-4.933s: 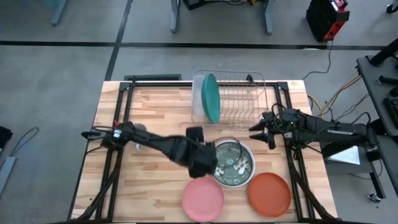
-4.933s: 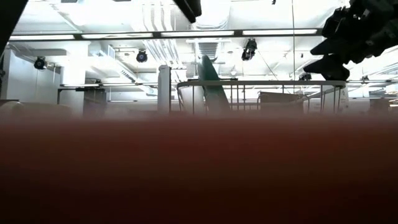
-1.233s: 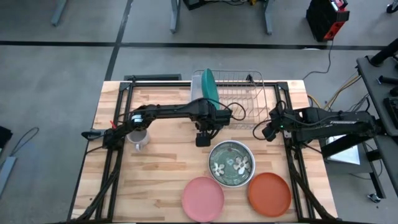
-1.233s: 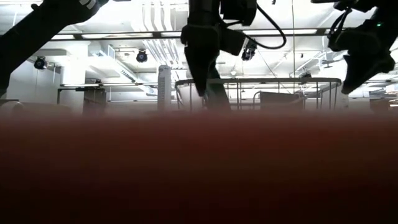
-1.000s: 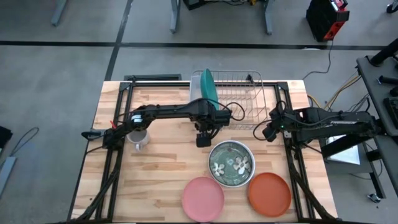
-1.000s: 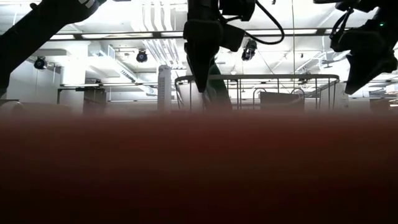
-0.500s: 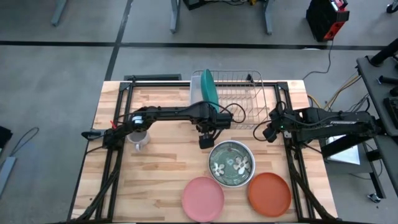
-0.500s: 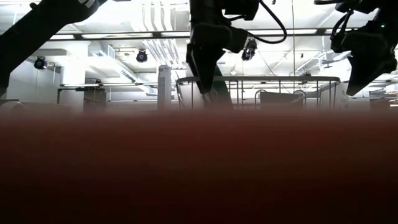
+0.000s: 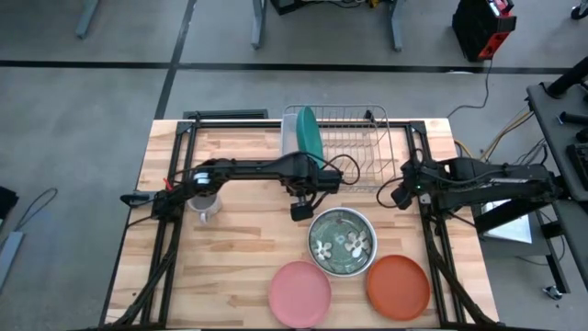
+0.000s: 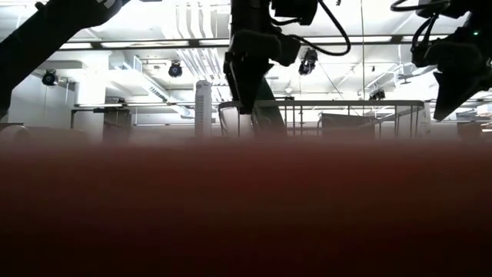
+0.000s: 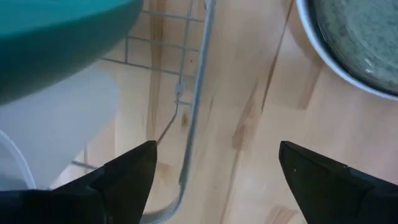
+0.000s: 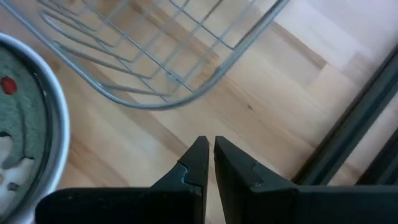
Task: Sort dishes
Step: Remove the light green plate from the top of the white plate
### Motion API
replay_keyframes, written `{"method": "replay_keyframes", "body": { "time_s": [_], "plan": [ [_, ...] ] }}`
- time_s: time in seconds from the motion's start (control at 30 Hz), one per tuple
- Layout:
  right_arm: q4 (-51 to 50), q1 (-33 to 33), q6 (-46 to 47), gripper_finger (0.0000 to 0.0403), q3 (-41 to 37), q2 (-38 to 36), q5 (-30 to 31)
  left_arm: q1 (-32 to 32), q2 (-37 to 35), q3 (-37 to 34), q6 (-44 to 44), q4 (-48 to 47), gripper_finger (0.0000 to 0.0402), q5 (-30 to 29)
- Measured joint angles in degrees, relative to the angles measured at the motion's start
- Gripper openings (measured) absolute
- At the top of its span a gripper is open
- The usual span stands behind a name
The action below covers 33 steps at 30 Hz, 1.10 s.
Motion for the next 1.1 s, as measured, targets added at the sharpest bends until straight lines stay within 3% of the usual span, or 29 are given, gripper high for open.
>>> {"method": "replay_keyframes", "body": {
  "time_s": [0.17,0.47,0.63,0.83,1.0,1.1],
  "plan": [
    [-2.54,0.01,0.89,0.0018,2.86,-0.03,-1.29,-0.03,-0.83,0.09,-0.04,-0.01,0.0327,0.49],
    [-3.09,0.20,-3.78,0.0018,5.39,-2.58,-12.97,-1.94,-5.28,0.02,-5.89,-0.04,0.0327,13.70],
    [-3.00,3.53,-3.58,0.0018,5.29,-6.87,-16.51,-6.74,-7.49,0.00,-9.83,-0.05,0.0327,13.55],
    [0.38,9.63,0.09,0.0018,2.53,-11.77,-16.52,-14.76,-7.86,0.00,-13.00,0.17,0.0327,3.82],
    [11.77,14.22,0.12,0.0018,-2.37,-12.52,-18.59,-20.48,-6.77,-0.55,-12.00,1.46,0.0327,-13.77],
    [20.63,16.75,-0.87,0.0018,-5.50,-10.92,-20.07,-22.64,-5.79,-0.66,-12.97,3.03,0.0327,-20.49]
  ]
}}
